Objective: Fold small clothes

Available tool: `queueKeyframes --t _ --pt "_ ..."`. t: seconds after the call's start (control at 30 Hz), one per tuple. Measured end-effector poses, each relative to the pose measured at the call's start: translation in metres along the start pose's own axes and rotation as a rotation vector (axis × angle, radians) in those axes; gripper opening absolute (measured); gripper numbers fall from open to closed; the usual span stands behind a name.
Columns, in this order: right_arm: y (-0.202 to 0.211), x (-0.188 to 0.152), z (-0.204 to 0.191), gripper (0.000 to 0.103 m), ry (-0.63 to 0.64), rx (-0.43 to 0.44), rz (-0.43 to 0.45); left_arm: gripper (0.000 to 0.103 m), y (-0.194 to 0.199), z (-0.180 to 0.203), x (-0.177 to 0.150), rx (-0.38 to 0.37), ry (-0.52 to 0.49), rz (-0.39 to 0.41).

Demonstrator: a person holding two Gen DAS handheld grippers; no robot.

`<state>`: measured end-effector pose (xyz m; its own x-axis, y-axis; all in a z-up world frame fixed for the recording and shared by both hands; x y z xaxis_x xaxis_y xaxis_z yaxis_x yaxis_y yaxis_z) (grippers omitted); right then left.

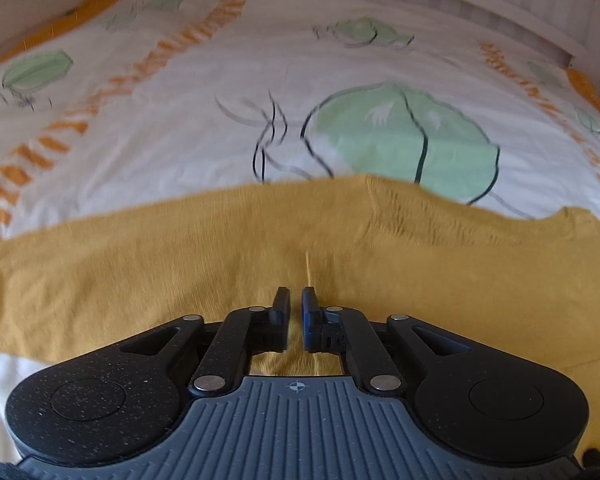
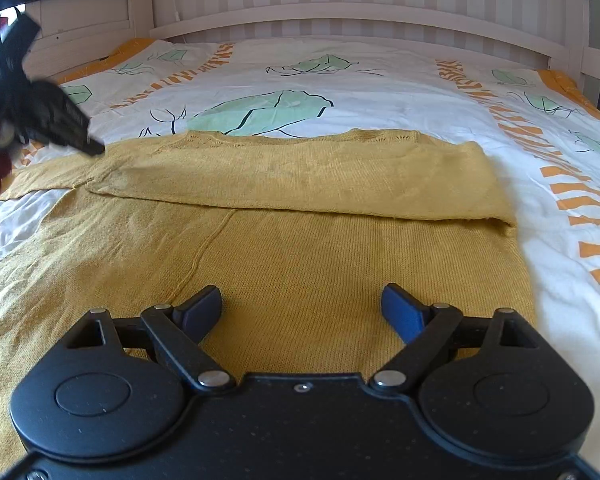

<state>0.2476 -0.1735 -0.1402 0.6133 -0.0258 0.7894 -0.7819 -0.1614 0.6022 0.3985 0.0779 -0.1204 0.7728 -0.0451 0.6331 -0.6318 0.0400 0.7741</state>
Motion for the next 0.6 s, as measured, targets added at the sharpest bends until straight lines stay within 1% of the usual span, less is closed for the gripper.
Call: queueKeyframes --t 0.03,0.07,0.13,0.2,0.3,0.33,0.4,0.47,0.53,0.6 --pt "0.0 0.0 0.0 0.088 0.0 0.0 0.0 0.009 -0.004 -0.002 -0.005 -0.013 0.007 -0.008" --pt "0.0 0.0 0.0 0.088 0.0 0.0 0.0 0.01 -0.004 -0.004 -0.009 -0.02 0.012 0.007" --pt "0.0 0.0 0.0 0.088 0.0 0.0 0.0 0.018 -0.001 -0.005 -0.014 -0.046 0.013 0.048" --pt "0.0 0.0 0.0 0.088 -0.001 0.0 0.001 0.041 0.003 -0.004 -0.016 -0.109 0.002 0.067" --pt "0.0 0.0 0.0 0.088 -0.001 0.0 0.0 0.059 0.011 -0.003 -0.018 -0.18 0.012 0.067" --pt "0.0 0.0 0.0 0.088 -0.001 0.0 0.0 0.061 0.014 -0.004 -0.02 -0.193 0.02 0.066" --pt "0.0 0.0 0.0 0.088 0.0 0.0 0.0 0.064 0.022 -0.01 -0.023 -0.191 0.034 0.072" --pt "0.0 0.0 0.0 0.088 0.0 -0.001 0.0 0.067 0.031 -0.019 -0.026 -0.163 0.041 0.08" --pt "0.0 0.0 0.0 0.088 0.0 -0.002 0.0 0.068 0.036 -0.031 -0.028 -0.134 0.044 0.08" --pt "0.0 0.0 0.0 0.088 0.0 -0.002 0.0 0.068 0.038 -0.038 -0.029 -0.137 0.049 0.071"
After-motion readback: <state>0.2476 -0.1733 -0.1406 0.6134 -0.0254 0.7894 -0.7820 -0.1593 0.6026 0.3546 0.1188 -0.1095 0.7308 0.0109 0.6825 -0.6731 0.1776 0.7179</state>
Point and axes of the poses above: each gripper's, at about its wrist camera, not at the fingertips, and y roughly against the way its jaws point, z to its right, x to its top, the point moved 6 cm from there along -y, roughly the way its jaws point, and after that the axes turned 3 degrees about -y, right-handed, at the moved point
